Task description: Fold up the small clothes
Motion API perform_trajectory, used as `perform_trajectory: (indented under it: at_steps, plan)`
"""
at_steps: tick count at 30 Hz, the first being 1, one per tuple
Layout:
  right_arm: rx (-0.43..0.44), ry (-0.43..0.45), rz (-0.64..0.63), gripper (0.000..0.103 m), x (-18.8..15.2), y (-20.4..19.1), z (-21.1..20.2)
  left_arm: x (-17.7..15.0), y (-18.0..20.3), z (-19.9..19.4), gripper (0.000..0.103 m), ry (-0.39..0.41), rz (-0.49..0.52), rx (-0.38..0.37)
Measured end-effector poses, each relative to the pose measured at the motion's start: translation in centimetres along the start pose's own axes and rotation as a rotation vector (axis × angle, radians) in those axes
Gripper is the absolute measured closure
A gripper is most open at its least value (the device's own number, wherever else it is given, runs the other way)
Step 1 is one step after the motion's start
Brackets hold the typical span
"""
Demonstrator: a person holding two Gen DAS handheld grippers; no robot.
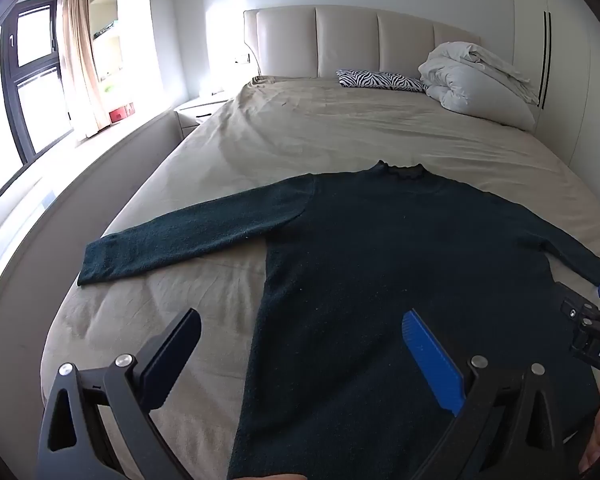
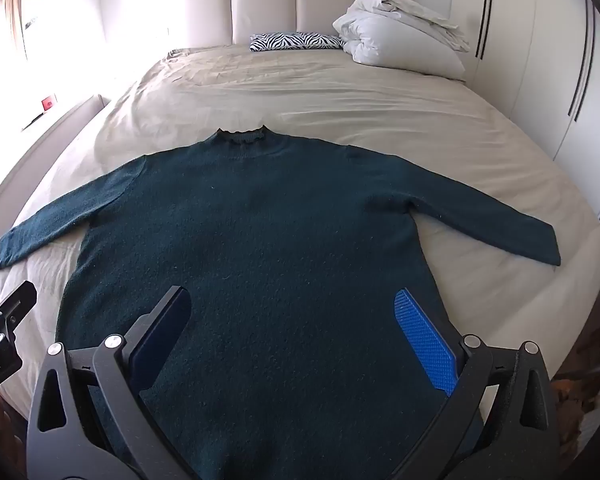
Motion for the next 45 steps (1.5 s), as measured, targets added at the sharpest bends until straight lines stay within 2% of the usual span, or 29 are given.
perform_trajectory:
  at_steps: [45]
  plan:
    - [-0.006,-0.020,-0.021,0.000,-0.64,-0.60,0.42,-0.63,-0.64,-0.08,0.000,-0.005,0.005,0.006]
Point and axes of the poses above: each gripper's, at about its wrist camera, not at the fingertips, and z roughly the way its jaws point, y to its right, x to its top, the point moved 2 cm from there along z, roughly the way its jaws point, and after that the axes turned 2 degrees about -x, right-handed, at the moved point
